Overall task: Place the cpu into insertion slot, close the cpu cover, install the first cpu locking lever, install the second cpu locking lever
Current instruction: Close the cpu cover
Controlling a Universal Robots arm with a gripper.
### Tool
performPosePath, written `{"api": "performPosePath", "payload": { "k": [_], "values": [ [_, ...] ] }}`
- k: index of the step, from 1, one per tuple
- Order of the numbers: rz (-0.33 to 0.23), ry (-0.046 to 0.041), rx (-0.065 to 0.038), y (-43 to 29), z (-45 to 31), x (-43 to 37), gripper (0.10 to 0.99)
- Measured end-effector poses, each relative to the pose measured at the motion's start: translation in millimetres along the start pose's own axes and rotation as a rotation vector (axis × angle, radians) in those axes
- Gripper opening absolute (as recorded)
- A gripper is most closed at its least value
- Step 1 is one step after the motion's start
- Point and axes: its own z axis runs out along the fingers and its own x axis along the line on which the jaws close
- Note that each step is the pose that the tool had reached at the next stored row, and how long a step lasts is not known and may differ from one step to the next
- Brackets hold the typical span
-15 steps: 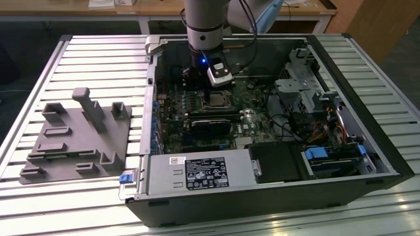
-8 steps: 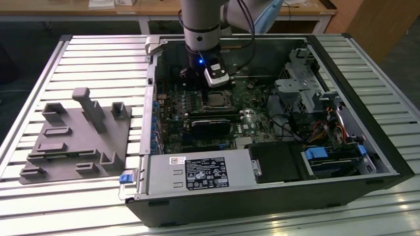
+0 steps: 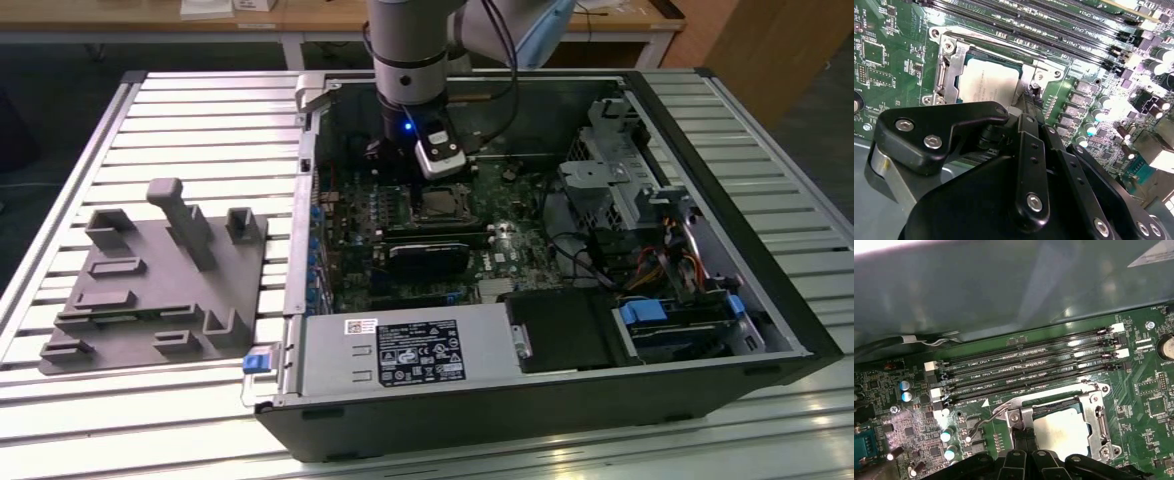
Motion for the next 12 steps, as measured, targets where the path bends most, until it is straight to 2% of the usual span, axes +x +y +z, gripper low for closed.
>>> {"api": "performPosePath", "payload": {
  "k": [12],
  "values": [
    [0.0,-0.0002,0.0,2.8,0.8,-11.9,0.106]
  ]
}}
